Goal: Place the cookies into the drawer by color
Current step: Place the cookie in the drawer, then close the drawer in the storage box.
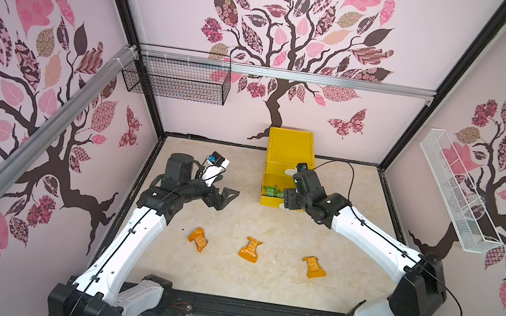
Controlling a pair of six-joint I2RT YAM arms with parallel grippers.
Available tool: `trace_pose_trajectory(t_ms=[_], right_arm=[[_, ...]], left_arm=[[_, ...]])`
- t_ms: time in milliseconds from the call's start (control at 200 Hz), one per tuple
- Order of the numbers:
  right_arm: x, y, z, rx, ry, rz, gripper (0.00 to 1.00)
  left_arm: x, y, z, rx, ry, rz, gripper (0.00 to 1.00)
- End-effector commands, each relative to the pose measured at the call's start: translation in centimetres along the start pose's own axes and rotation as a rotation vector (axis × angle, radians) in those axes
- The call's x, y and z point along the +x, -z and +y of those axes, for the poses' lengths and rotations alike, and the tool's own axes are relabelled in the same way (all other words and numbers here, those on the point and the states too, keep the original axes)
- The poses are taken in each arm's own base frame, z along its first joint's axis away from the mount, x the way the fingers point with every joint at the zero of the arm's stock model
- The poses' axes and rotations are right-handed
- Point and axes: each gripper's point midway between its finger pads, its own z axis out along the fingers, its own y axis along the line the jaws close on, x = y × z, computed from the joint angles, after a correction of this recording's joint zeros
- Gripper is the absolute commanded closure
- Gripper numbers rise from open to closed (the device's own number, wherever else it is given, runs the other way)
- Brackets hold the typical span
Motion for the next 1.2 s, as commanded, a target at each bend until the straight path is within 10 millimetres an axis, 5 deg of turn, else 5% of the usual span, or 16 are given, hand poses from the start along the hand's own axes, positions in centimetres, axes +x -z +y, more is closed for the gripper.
trace_pose_trajectory(t_ms=[0, 340, 720, 1195], right_arm=[[0.4, 1.2, -1.2, -0.006, -0.025, -0.002, 0.17], [3.6, 0.9, -3.4, -0.001, -0.055, 0.047, 0.02], [5.3, -0.6, -5.4, -0.051, -0.198, 0.074, 0.04], [6.4, -3.1, -6.4, -0.084, -0.327, 0.086, 0.15]], left_arm=[[-1.4, -0.2, 0.9, -0.056, -0.021, 0.012, 0.04], [-5.8, -3.5, 4.8, -0.148, 0.011, 0.009, 0.04], [-8.8, -10.2, 7.5, -0.073, 0.231, 0.002, 0.09], [-9.4, -19.1, 6.0, 0.022, 0.408, 0.055, 0.14]])
